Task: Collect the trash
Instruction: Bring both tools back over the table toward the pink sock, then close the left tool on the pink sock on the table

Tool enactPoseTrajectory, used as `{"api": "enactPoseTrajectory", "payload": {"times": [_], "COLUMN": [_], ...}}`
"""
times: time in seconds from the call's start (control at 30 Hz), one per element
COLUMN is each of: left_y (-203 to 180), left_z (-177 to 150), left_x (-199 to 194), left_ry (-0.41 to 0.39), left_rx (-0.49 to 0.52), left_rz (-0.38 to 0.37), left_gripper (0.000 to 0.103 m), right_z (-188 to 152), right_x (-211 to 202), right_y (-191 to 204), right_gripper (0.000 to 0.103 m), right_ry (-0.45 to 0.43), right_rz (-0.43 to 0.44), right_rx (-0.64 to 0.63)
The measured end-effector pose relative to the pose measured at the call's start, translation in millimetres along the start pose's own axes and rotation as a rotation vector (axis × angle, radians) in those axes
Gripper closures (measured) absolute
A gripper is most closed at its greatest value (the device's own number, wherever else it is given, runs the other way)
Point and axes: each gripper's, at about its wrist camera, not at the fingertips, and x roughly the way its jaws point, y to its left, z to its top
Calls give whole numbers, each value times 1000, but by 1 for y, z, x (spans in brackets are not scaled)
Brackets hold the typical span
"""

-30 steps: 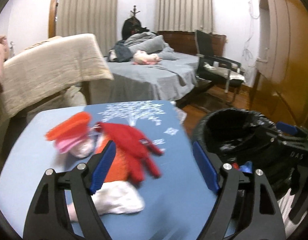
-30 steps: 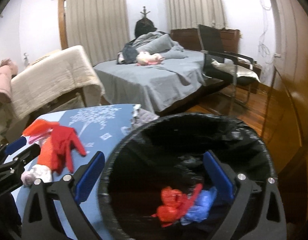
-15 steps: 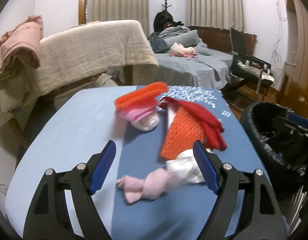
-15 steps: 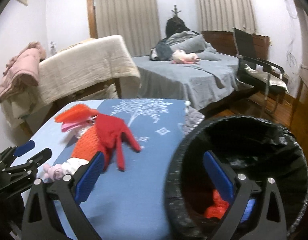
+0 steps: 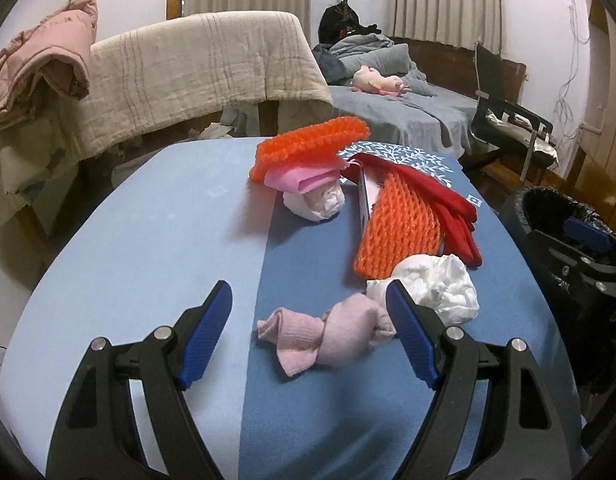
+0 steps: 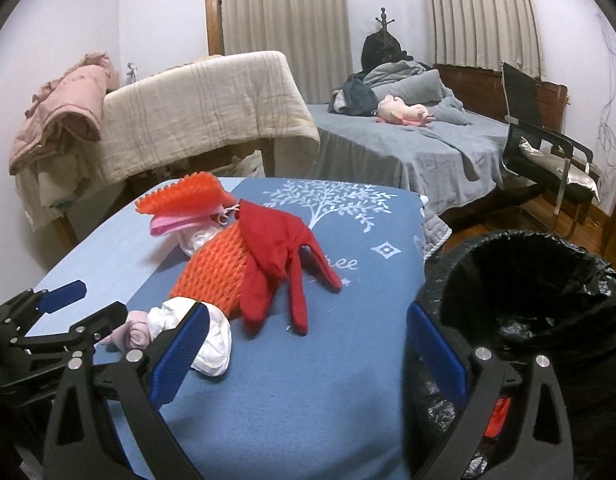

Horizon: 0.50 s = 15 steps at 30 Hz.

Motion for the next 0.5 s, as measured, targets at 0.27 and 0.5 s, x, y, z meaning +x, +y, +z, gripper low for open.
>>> {"api": "enactPoseTrajectory", "payload": {"times": [0.27,0.5], "left_y": [-5,-4], "left_z": [-4,-4], "left_x": [9,19], "left_ry": [39,84], "left_rx": [14,12], "left_rz": [-5,-63], "left_gripper": [26,50], "right_z": [-4,-5], "right_x": [4,5], "right_y": [2,6], "right_gripper": [6,6], "right_ry": [15,22], "right_rz": [2,7], "right_rx": [-11,-22]}}
